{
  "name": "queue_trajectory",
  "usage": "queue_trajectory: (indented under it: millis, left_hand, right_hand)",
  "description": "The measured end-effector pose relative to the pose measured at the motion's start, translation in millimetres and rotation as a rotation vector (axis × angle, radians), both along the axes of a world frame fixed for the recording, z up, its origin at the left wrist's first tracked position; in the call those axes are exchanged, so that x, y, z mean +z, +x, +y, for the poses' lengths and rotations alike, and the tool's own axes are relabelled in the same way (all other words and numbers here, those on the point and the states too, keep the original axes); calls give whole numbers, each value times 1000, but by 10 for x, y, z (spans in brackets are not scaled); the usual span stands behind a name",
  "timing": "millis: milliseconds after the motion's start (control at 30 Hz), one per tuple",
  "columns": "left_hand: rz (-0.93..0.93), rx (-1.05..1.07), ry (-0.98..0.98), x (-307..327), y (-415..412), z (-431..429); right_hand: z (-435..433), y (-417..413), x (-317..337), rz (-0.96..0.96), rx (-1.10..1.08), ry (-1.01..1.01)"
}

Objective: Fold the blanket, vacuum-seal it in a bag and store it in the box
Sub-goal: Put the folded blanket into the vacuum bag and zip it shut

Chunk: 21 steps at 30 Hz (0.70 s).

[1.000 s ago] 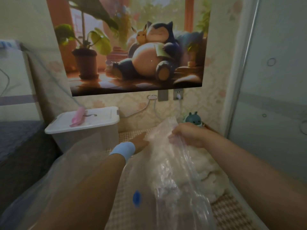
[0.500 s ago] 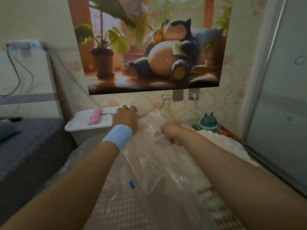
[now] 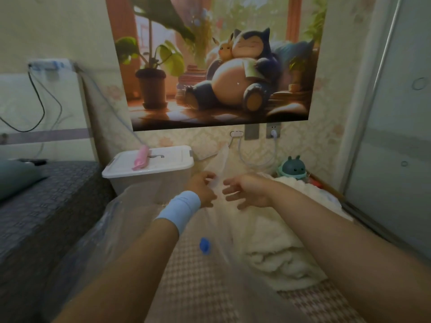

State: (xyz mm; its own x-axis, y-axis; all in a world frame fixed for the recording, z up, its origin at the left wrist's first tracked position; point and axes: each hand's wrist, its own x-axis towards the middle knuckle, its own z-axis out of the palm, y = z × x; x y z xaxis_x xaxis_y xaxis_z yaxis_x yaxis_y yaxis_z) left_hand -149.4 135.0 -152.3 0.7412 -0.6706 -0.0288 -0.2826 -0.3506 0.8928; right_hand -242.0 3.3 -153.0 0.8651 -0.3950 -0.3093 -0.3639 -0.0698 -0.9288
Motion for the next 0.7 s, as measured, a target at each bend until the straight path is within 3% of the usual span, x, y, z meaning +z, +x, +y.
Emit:
queue_trajectory:
  millis: [200,267,333,400,433,467,500,600,667,700]
  left_hand:
    - [-572,216,214,133,397,599]
    - [-758,230,277,171,396,717]
    - [-1160,138,314,169,273,707]
    - [-1529,-154,248,138,75,585]
    - [-1590,-357,240,123,-37,531]
    - [-1541,-516,327,93,-120,481]
    - [-1381,-576,492,80,-201,436]
    - [-767,-469,974,-75,-257,301]
    - [-564,-375,1079,-103,-314,191]
    - [-522,-333,1058,-86,-351,108]
  right_hand:
    - [105,-229,-206,456,340,-1181]
    - [83,-216,-271,390,334,-1323]
    - [134,-190,-286,242,383,-1360]
    - [177,-209,-269,121,414,-1488]
    - [179,-248,-244,82,398,-1589]
    - [161,-287,-229,54,362,-1670]
    - [122,-338,-226,46,310,-1689]
    - [-50,-518,-275,-92,19,-1324]
    - [-260,-632,-313,-129,-211,-1205]
    - [-395,-703,-330,-18,-269,-1205]
